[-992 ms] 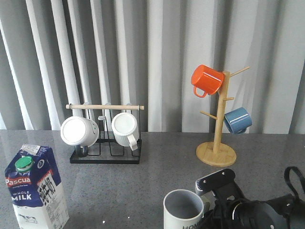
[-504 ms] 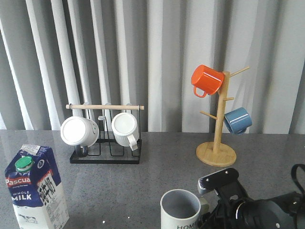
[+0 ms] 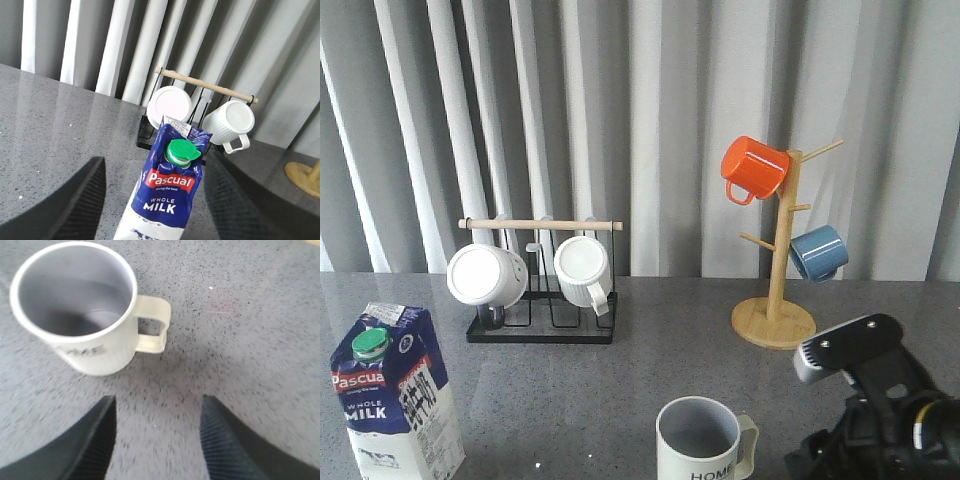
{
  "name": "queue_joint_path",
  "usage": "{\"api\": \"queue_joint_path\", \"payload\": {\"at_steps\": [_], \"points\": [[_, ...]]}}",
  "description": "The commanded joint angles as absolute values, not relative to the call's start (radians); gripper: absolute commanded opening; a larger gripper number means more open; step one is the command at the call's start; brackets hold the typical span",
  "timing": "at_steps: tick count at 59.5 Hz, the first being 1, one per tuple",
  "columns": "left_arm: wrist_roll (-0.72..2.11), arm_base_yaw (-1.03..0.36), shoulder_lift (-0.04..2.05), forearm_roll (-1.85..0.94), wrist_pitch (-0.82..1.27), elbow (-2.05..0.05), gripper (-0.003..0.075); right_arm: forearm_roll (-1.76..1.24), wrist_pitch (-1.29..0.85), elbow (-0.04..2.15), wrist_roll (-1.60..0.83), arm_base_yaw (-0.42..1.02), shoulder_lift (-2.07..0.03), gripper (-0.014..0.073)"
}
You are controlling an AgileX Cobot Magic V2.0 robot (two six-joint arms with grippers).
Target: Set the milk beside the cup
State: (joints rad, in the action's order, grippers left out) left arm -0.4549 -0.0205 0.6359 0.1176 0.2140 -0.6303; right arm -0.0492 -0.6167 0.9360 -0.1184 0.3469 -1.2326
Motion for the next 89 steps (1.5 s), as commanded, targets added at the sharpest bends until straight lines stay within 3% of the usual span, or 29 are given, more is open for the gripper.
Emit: {"api": "queue_joint_path", "payload": {"at_steps": [1,12,34,52,63,89], "points": [[-0.457,-0.021,0.642,0.119,0.152,-0.667,0.0429,-0.045,-0.637,0.956,-0.148,0.344,-1.087,0.0241],[-0.458,-0.021,0.642,0.118,0.150,-0.667,0.0429,0.030,-0.607,0.856,-0.143,0.344,-0.818,-0.0017],[-0.373,-0.021,0.668,0.117,0.248,-0.756,0.0435,0.064,-0.575,0.549,-0.136,0.344,-0.477,-0.0007],[-0.017,-0.021,0.818,-0.061,0.558,-1.125,0.0533,0.059,-0.530,0.456,-0.131,0.344,-0.469,-0.0006],[0.195,-0.021,0.972,-0.267,0.844,-1.359,0.0540,0.052,-0.515,0.440,-0.130,0.344,-0.469,-0.0006],[0.212,-0.021,1.298,-0.297,1.140,-1.676,0.0540,0.051,-0.528,0.440,-0.130,0.344,-0.469,-0.0006]]}}
